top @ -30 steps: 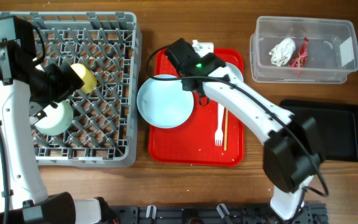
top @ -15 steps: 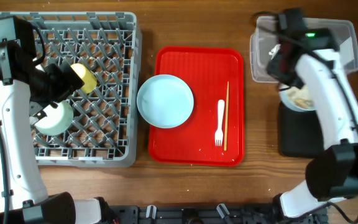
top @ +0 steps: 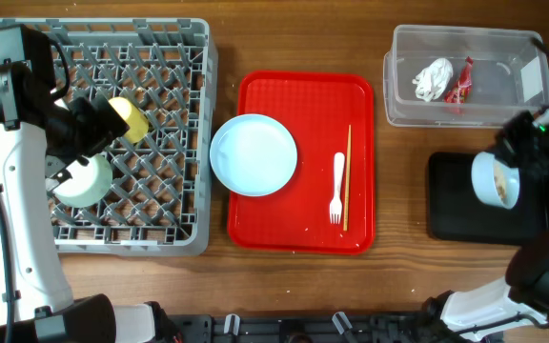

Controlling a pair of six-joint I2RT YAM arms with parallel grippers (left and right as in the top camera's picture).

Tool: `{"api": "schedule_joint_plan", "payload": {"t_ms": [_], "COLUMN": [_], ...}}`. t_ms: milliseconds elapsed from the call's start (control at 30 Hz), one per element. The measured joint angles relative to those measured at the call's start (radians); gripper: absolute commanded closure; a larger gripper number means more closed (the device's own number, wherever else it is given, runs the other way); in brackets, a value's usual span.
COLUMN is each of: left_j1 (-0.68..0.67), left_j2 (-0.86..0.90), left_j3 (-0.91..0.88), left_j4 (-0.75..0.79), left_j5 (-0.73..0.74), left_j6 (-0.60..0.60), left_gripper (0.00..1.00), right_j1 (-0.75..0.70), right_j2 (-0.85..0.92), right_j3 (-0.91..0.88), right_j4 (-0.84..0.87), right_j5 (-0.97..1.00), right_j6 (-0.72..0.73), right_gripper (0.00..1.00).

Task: Sort waste into correct bins and load items into the dishwasher rack
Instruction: 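Carry the rice bowl with right gripper over the black tray, then tip the rice bowl with right gripper to pour rice onto black tray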

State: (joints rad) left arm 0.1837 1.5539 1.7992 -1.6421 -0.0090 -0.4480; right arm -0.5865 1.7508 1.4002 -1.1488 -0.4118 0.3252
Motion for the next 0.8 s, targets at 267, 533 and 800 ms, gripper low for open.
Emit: {"api": "schedule_joint_plan", "payload": {"t_ms": [267, 533, 800], "left_j1": [0.000, 0.000, 0.000], "left_j2": [0.000, 0.000, 0.000], "left_j3": [0.000, 0.000, 0.000], "left_j4": [0.000, 0.000, 0.000], "left_j5": [0.000, 0.000, 0.000], "left_j6": [0.000, 0.000, 0.000], "left_gripper": [0.00, 0.00, 0.00], "right_j1": [-0.204, -0.253, -0.293], "right_j2": [-0.001, -0.002, -0.002], "right_j3": [-0.099, -0.229, -0.230], "right_j4": [0.019, 0.130, 0.200], "right_j5": [-0.306, -0.574, -0.622], "right_j6": [-0.137, -0.170, -0.104], "right_gripper": [0.96, 0.96, 0.96]}}
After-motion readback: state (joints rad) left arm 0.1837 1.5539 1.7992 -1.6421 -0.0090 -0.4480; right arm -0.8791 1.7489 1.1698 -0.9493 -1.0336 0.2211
